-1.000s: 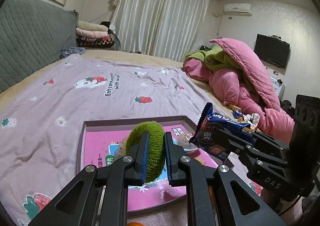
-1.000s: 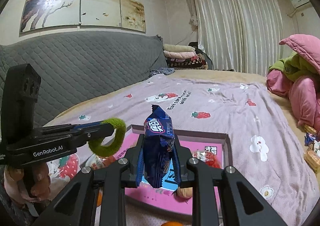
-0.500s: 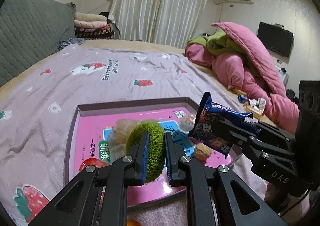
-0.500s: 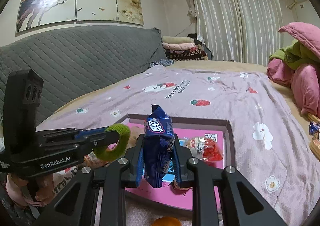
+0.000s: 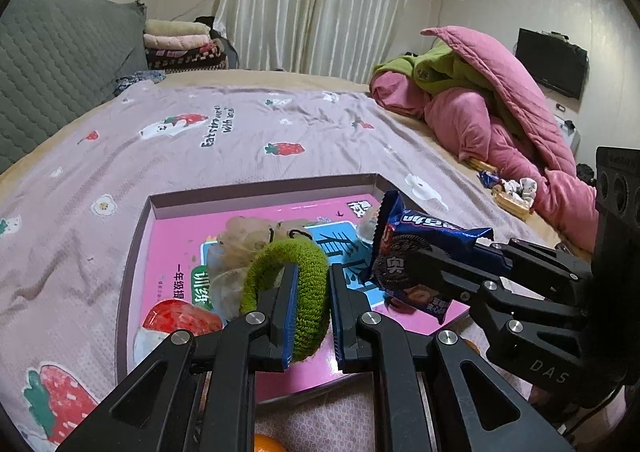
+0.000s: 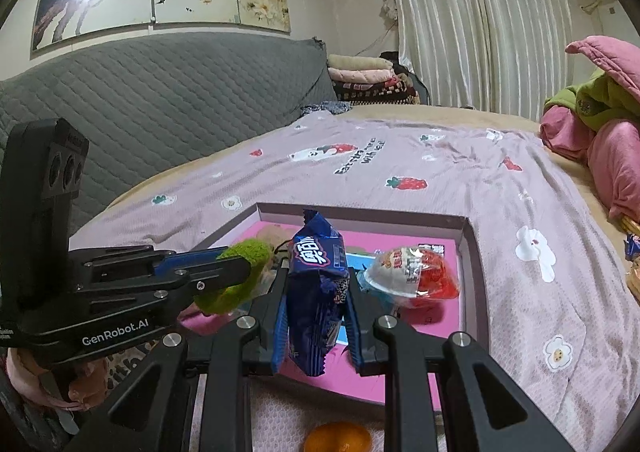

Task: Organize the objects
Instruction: 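Lift and carry the snack packet and green ring over the grey tray, then lower the packet with the right tool while the left tool lowers the ring into the tray, opening both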

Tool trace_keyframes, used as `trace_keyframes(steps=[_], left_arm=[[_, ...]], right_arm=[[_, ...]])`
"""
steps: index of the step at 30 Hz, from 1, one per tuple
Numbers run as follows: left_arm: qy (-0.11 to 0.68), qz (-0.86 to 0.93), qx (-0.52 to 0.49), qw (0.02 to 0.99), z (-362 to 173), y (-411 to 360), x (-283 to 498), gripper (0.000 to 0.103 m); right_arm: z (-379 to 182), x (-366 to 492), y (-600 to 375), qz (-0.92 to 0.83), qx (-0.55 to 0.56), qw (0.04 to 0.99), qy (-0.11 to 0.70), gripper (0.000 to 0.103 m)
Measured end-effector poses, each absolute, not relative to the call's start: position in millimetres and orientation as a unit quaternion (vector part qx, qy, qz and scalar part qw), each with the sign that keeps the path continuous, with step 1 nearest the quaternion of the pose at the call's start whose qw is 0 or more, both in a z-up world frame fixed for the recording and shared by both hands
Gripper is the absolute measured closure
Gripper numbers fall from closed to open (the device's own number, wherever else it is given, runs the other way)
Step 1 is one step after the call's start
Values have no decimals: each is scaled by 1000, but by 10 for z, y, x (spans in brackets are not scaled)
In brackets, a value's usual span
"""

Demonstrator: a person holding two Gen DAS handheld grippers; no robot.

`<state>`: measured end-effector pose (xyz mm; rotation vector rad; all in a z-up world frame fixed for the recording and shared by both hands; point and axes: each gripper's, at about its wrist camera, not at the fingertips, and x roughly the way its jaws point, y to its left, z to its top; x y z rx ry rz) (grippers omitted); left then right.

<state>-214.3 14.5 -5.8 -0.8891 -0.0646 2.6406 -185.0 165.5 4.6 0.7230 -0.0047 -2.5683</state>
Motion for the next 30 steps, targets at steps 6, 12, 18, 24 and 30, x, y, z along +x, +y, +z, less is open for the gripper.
trace_keyframes(steps=[6, 12, 18, 24, 30], left_arm=[[-20, 930, -322, 179, -103, 166, -2154, 88], [-20, 926, -332, 181, -147, 179, -2175, 88], [-23, 921, -341, 185, -184, 187, -2200, 88], [-17, 917, -352, 188, -252, 230, -2214, 88], [-15, 913, -362, 188, -300, 237, -2235, 88]], right_arm=[[5, -1846, 1642, -934, 270, 235, 2, 78], [-34, -1866, 1646, -932, 277, 233, 1, 78], [-64, -1883, 1675, -930, 285, 231, -9, 78], [-72, -1896, 1694, -929, 287, 232, -16, 78], [-86, -1896, 1677, -926, 289, 242, -16, 78]])
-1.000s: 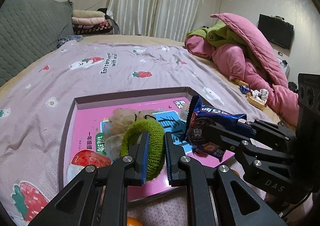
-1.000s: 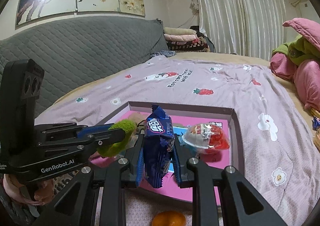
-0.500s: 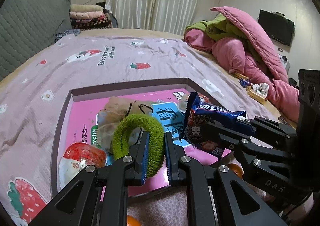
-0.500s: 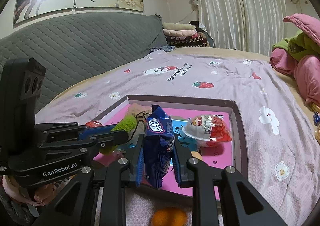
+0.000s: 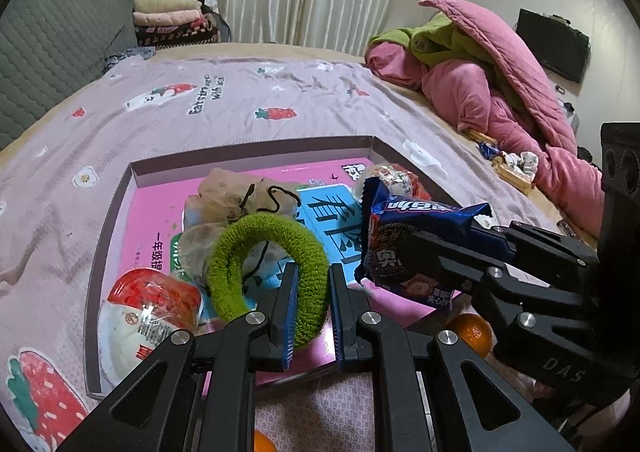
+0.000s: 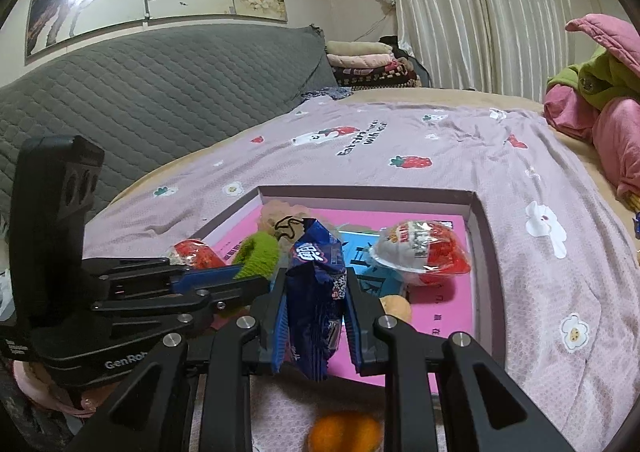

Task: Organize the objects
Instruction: 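Lower the packet with the right tool while the left tool lowers the ring into the tray, opening both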

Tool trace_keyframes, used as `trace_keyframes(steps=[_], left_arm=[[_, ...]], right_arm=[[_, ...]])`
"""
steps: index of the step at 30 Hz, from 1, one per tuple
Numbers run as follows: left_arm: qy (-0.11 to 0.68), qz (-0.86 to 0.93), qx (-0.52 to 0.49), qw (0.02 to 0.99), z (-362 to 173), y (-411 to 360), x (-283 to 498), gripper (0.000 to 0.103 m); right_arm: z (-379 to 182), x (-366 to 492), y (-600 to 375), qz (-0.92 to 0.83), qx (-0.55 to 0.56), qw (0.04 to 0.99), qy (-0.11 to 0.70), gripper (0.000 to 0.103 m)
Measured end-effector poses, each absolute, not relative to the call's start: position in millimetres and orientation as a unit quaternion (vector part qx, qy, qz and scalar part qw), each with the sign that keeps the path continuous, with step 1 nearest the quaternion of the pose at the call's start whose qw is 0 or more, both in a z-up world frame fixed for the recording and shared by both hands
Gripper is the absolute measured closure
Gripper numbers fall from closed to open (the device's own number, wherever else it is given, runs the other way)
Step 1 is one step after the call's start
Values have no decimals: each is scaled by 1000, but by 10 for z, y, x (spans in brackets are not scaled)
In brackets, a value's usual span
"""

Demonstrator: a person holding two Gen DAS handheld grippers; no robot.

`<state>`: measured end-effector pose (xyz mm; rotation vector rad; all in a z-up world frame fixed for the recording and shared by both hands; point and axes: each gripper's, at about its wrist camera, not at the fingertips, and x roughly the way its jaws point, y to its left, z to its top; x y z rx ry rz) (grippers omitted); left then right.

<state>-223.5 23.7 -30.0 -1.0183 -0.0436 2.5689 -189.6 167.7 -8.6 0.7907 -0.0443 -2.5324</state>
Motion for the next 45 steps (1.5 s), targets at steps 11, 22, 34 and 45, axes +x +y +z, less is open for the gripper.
trace_keyframes(steps=[11, 22, 34, 45], left_arm=[[-9, 907, -375, 190, -365, 277, -2232, 88], [-5, 902, -387, 193, -414, 313, -2237, 88], [-3, 900, -390, 192, -425, 325, -2227, 88], [-1, 899, -391, 195, -404, 335, -2199, 85]], right_arm=[[-138, -1923, 1617, -925, 299, 236, -4, 78], [-161, -1958, 1739, -925, 304, 224, -29, 78], [-215, -2039, 1951, -918, 326, 212, -71, 74], [-259, -2077, 2073, -917, 339, 190, -93, 64]])
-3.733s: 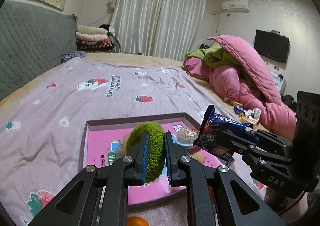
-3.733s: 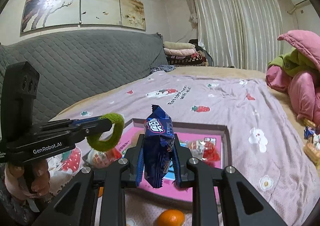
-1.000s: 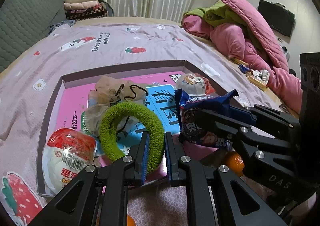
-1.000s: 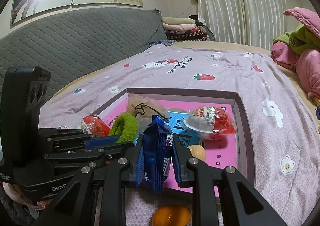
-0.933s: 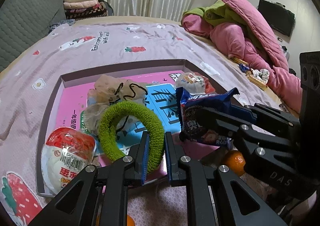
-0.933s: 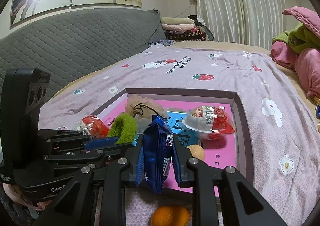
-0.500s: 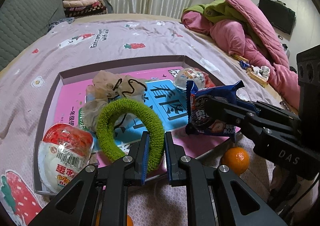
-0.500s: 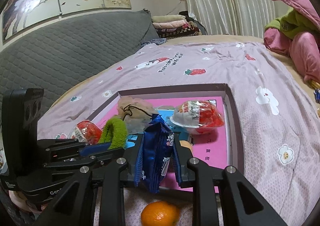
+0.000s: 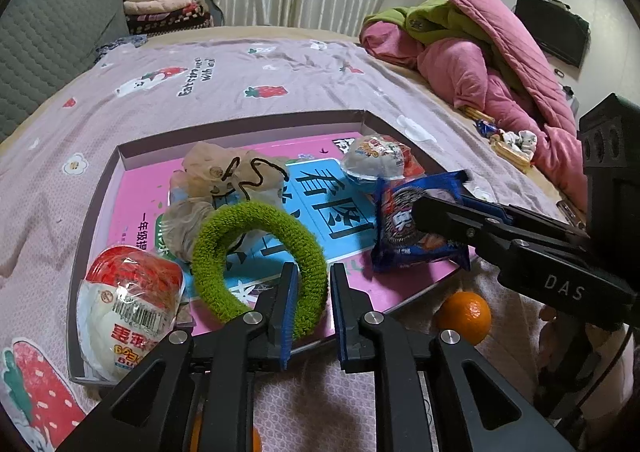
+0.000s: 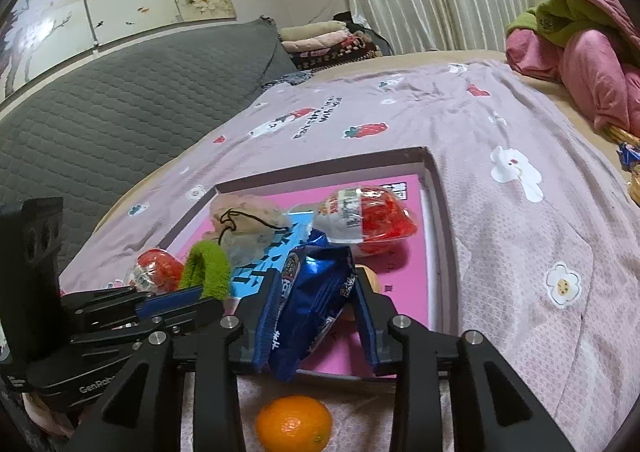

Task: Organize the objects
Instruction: 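Lower the packet with the right tool while the left tool lowers the ring into the tray, opening both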

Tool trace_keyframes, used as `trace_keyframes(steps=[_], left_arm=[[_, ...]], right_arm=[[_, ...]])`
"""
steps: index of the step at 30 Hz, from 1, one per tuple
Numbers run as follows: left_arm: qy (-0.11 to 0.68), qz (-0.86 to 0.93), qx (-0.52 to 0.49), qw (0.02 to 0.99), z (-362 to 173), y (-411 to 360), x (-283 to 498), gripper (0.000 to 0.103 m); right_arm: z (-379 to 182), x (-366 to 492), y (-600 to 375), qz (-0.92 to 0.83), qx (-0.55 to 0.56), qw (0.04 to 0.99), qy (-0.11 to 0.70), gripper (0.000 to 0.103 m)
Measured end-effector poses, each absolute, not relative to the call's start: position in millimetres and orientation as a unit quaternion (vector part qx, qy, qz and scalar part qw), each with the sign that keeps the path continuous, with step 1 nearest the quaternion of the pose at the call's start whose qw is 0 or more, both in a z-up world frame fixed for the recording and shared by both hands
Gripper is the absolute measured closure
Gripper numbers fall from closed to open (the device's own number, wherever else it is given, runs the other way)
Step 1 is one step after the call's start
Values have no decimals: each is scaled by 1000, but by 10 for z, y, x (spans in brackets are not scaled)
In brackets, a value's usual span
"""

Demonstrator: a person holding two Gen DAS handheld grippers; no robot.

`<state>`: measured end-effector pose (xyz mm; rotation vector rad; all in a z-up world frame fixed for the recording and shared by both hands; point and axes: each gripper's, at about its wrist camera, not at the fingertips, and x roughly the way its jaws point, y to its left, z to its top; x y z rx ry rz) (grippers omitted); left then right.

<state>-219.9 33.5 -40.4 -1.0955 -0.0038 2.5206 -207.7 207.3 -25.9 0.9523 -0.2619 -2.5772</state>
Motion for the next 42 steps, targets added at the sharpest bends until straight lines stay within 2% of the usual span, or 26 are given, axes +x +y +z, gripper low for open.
trace_keyframes(steps=[9, 13, 32, 34, 36, 42], left_arm=[[0, 900, -388, 199, -379, 350, -2173, 83], [-3, 901, -384, 204, -347, 349, -2150, 77], [-9, 906, -369, 209, -192, 338, -2077, 76], [-10, 906, -367, 209, -164, 327, -2066, 71], [-11, 908, -363, 209, -140, 316, -2053, 66], [-15, 911, -359, 204, -94, 280, -2030, 63]], right_arm=[[-276, -2111, 2164, -918, 345, 169, -100, 61], [-252, -2104, 2188, -921, 339, 166, -99, 61], [-166, -2045, 2191, -929, 320, 163, -89, 61], [-141, -2029, 2179, -932, 315, 162, -83, 60], [-119, -2012, 2159, -933, 311, 163, -77, 54], [-66, -1960, 2108, -937, 300, 168, -60, 50]])
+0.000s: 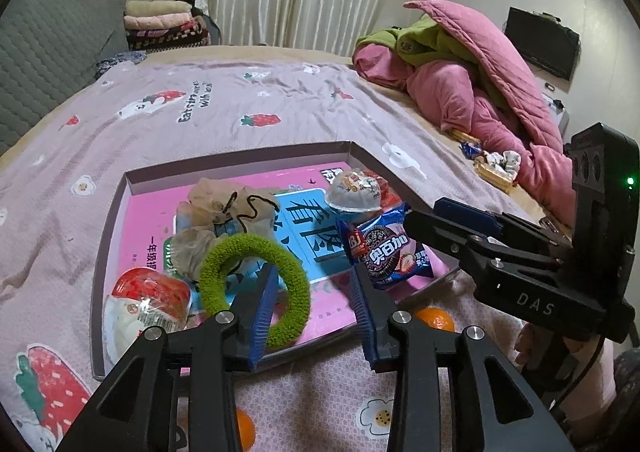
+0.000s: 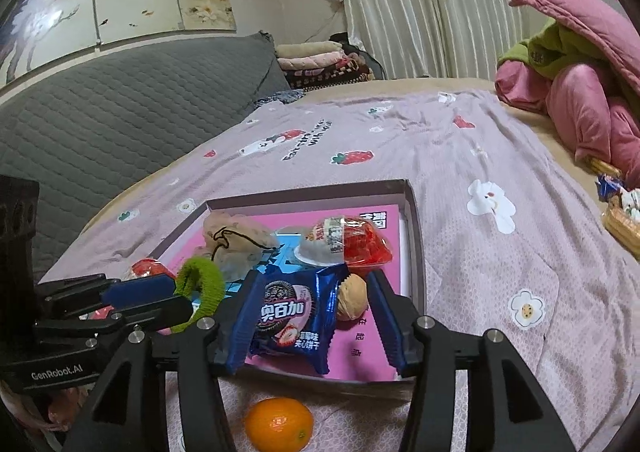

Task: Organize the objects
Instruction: 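Lower the packet with the right tool while the left tool lowers the ring into the tray, opening both, then withdraw both open tools from the tray back toward the two oranges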

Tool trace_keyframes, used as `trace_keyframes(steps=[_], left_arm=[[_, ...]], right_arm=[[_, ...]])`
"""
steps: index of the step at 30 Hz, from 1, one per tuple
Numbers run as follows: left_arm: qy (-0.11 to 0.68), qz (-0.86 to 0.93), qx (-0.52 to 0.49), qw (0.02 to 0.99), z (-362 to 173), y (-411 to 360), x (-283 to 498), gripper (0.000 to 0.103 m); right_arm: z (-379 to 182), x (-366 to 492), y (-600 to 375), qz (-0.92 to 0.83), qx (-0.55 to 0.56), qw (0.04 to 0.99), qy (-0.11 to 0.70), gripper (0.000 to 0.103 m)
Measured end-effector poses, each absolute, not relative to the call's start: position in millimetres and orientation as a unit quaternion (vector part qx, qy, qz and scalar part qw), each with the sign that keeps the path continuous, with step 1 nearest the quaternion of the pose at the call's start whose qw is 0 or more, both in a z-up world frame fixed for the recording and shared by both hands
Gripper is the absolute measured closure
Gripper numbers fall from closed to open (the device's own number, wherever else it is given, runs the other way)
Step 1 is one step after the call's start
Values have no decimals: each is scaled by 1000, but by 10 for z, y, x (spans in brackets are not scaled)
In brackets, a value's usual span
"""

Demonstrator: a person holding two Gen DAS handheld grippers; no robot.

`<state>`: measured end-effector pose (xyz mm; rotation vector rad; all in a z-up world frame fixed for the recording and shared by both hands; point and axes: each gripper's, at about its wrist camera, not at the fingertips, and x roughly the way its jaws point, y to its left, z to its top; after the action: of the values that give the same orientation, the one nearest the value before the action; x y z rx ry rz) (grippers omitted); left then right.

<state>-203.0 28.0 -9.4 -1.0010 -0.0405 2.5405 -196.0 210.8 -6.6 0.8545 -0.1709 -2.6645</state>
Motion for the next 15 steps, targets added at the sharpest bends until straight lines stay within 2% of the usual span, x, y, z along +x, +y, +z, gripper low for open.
trace_keyframes(steps=[2, 7, 15], left_arm=[[-17, 912, -357, 202, -78, 263, -2027, 56], [-20, 914, -354, 197, -42, 223, -2012, 51], [-31, 921, -344, 180, 47, 71, -2030, 39]], right_arm=[[-48, -1943, 2096, -938, 296, 168, -56, 50], [-28, -1913, 2098, -940, 292, 167, -51, 43], [-20, -1902, 2076, -942, 290, 163, -42, 42]])
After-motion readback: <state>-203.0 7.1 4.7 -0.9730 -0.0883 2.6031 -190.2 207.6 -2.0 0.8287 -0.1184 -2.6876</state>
